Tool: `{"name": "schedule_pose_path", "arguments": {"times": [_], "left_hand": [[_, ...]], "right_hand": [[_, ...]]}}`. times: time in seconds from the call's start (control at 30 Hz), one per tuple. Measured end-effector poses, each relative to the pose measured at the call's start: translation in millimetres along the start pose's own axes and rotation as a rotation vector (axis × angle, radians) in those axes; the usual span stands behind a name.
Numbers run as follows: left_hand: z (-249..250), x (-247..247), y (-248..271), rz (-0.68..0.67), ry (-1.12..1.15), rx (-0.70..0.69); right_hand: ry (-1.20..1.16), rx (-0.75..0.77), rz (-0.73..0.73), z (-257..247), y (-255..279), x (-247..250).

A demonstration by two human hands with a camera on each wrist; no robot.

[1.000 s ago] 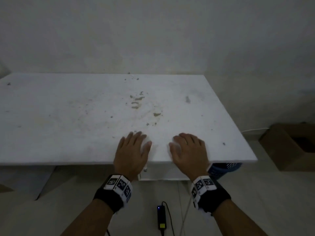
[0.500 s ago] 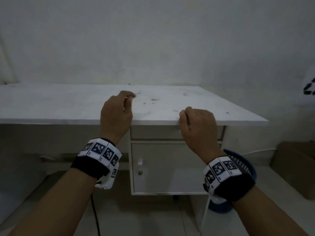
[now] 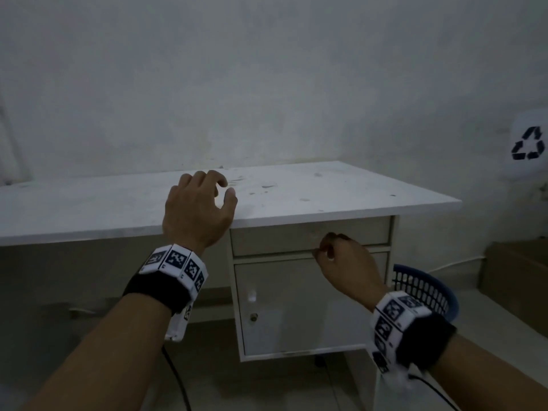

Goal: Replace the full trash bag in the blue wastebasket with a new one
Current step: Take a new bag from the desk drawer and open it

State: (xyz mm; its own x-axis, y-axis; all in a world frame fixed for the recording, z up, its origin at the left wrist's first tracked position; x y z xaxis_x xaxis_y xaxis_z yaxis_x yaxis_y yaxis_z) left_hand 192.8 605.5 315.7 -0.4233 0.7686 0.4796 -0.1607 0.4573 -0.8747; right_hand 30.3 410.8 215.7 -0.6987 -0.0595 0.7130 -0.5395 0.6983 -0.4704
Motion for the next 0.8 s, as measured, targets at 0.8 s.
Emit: {"name": "schedule_pose_path", "arguments": {"times": [0.8], "left_hand": [[-3.9, -3.9, -0.4, -0.262, 0.038, -0.068]], "right_hand": [[0.335, 0.163, 0.251, -17.7, 48.8, 34.7]]}}
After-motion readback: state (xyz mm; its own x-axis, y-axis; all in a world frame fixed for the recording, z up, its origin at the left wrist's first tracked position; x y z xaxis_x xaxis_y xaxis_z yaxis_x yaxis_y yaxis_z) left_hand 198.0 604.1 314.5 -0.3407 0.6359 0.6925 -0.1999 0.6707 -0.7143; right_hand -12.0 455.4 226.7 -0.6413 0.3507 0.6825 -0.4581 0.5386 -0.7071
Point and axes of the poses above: each hand's wrist, its own y-axis away from the middle knuckle, its own x-axis out of the back of the hand, z = x × y, the point moved 2 cm from there along -y, towards the middle knuckle, and after that the axes turned 13 degrees about -x, right-handed, at the moved point
